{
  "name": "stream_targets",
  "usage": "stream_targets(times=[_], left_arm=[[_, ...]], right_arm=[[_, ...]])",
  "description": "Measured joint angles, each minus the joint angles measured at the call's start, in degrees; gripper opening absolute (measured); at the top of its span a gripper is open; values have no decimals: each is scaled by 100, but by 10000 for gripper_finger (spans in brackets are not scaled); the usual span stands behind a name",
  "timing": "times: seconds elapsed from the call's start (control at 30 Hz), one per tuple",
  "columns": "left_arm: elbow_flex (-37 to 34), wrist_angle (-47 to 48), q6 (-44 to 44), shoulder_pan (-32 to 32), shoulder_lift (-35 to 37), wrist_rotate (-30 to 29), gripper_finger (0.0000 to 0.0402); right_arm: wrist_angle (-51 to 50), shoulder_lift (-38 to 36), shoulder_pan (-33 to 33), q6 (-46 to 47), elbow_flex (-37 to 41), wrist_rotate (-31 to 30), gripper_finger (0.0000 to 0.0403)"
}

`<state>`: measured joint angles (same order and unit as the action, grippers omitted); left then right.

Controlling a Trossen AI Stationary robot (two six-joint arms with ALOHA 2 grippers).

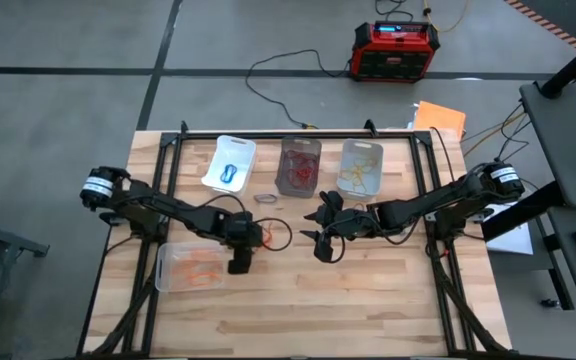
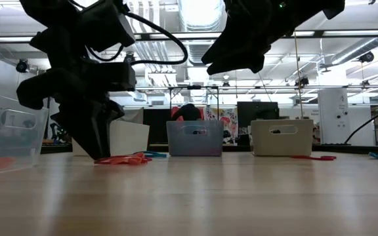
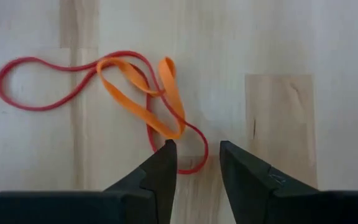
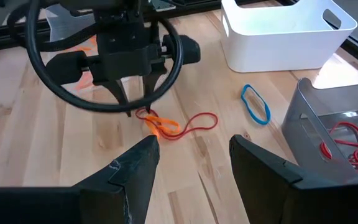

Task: Sort rubber bands into baskets
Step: Put the red rubber band into the black bin

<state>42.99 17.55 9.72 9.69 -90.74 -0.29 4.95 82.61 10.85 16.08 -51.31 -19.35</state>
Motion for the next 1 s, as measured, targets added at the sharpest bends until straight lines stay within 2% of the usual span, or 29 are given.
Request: stream_targets(times=[0.1,0.3,0.43,0.5,0.7,1.0], left_arm=[[-5,-151,-35,0,-162,173,104],[13,-180,-117,-4,-256,119,86],[10,-156,-153,-4,-234,26,25],[10,-152,-167,-7,-233,18,8],[89,-37,-462,4,-41,5,1],[824,29,-1330,4,588,-207,0]], right_arm=[[1,0,0,0,0,0,192],[-3,0,0,0,0,1,192],[-4,0,0,0,0,0,192],[-6,0,0,-2,0,0,192],[-7,0,0,-4,0,0,192],[0,0,0,-2,0,0,192]])
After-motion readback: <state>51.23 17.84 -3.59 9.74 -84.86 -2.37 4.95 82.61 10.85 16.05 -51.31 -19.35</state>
